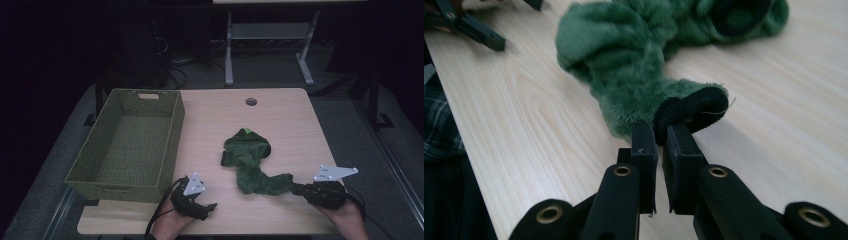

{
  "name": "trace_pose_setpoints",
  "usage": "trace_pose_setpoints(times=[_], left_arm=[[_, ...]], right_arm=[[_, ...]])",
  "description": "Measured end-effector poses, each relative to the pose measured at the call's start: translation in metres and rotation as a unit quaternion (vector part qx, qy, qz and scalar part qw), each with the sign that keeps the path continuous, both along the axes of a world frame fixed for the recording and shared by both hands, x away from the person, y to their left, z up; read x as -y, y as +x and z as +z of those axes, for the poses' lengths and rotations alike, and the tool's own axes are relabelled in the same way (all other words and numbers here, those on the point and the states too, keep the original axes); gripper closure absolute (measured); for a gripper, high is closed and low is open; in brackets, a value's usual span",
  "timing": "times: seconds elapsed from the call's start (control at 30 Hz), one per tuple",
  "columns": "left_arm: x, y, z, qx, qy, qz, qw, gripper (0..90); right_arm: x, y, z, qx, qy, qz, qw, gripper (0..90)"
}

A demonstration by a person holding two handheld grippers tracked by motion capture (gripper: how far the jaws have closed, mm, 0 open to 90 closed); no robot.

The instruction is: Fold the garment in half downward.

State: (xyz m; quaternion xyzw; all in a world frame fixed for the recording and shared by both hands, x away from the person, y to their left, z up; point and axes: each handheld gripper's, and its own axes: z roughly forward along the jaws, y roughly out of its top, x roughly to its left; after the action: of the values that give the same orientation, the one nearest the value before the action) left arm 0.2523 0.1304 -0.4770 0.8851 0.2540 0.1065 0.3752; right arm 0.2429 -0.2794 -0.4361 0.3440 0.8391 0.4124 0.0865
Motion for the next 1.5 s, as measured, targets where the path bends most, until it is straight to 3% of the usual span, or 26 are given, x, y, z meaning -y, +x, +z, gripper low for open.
trace_pose_setpoints(times=[0.63,0.9,1.1,1.4,1.5], left_arm=[[0.0,0.0,0.0,0.0,-0.003,0.002,1.0,13.7],[0.0,0.0,0.0,0.0,-0.002,0.001,1.0,13.7],[0.0,0.0,0.0,0.001,-0.002,0.001,1.0,13.7],[0.001,0.0,0.0,-0.001,-0.002,0.002,1.0,13.6],[0.001,0.0,0.0,0.0,-0.002,0.001,1.0,13.6]], right_arm=[[-0.036,0.016,0.025,0.047,0.028,0.059,0.9968,83.2],[-0.061,0.025,0.031,0.056,0.032,0.092,0.9937,82.9],[-0.082,0.033,0.028,0.048,0.027,0.113,0.9921,82.5],[-0.094,0.042,0.025,0.051,0.037,0.112,0.9917,70.5],[-0.09,0.043,0.026,0.052,0.038,0.094,0.9935,78.4]])
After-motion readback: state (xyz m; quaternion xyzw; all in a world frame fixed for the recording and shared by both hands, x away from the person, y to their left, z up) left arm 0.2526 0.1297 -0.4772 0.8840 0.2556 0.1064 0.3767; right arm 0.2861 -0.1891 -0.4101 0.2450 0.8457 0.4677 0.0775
